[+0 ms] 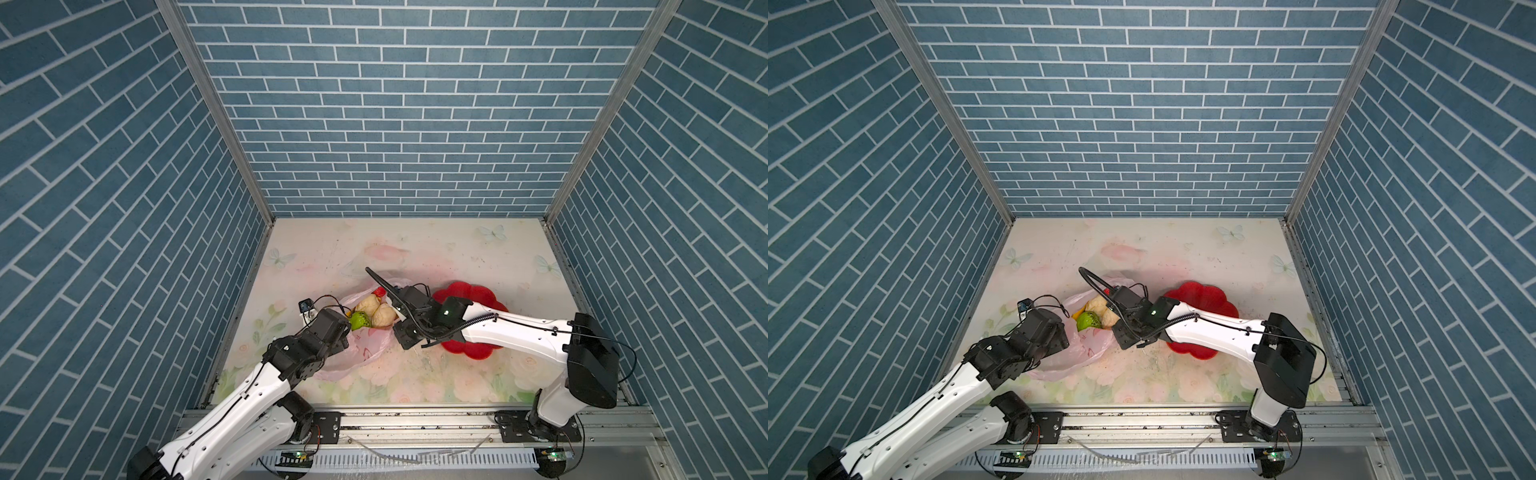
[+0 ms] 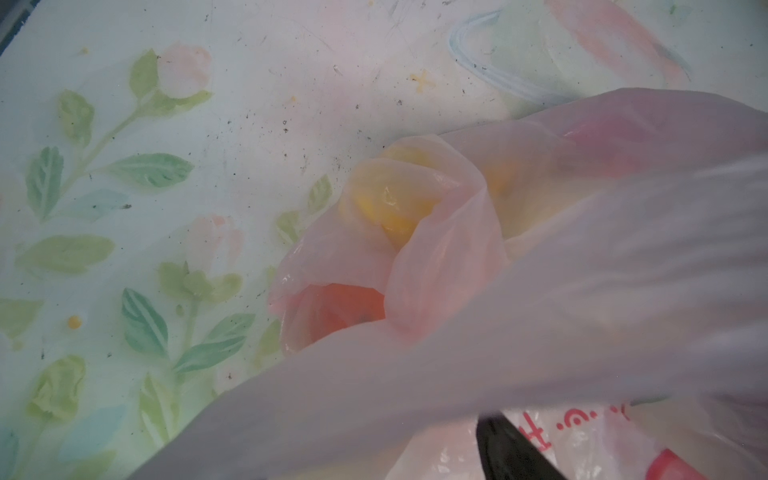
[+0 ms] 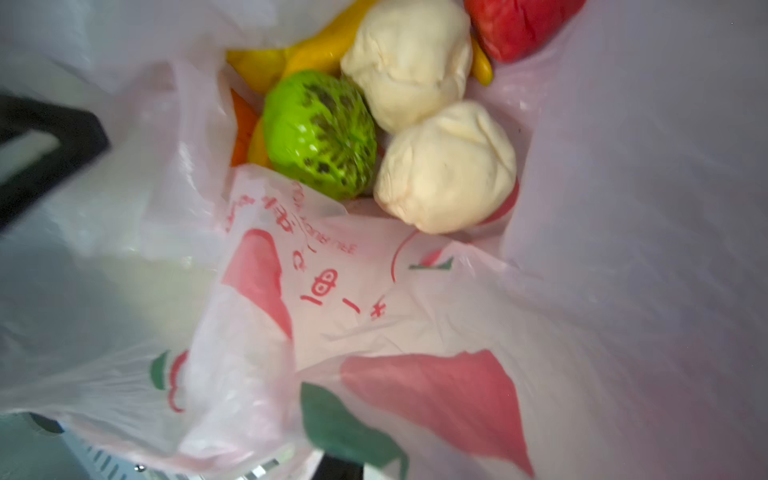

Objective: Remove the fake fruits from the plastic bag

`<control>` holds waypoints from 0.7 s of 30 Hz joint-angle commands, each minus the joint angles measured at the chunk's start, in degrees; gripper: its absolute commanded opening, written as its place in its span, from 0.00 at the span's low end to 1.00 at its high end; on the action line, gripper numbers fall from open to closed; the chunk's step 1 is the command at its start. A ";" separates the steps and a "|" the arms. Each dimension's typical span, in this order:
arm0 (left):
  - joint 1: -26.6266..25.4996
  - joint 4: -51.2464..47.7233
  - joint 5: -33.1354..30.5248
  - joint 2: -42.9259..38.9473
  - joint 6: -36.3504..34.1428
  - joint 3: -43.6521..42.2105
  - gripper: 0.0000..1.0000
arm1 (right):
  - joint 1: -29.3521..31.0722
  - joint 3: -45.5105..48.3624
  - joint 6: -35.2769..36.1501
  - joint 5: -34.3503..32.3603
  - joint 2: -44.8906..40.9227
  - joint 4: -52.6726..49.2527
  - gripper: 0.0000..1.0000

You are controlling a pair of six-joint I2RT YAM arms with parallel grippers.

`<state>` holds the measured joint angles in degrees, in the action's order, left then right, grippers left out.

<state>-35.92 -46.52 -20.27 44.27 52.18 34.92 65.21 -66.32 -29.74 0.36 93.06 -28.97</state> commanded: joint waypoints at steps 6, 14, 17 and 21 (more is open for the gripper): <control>0.34 -0.98 -0.13 3.00 -3.06 2.40 0.79 | 3.02 6.84 -3.89 -2.22 -9.90 -5.68 0.27; 0.41 -0.88 -1.81 2.14 -4.47 4.19 0.80 | 6.14 -7.16 2.55 -6.49 -18.08 -18.49 0.31; 0.38 -0.61 -0.33 3.28 -4.34 4.02 0.80 | 6.11 -11.25 4.84 -7.55 -17.55 -18.58 0.32; 0.41 0.60 0.52 -0.32 -2.35 1.14 0.80 | 5.90 -11.97 6.36 -8.49 -14.42 -15.58 0.33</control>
<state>-35.88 -45.19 -19.66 46.11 49.12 37.52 71.16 -76.62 -26.37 -5.21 76.29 -43.70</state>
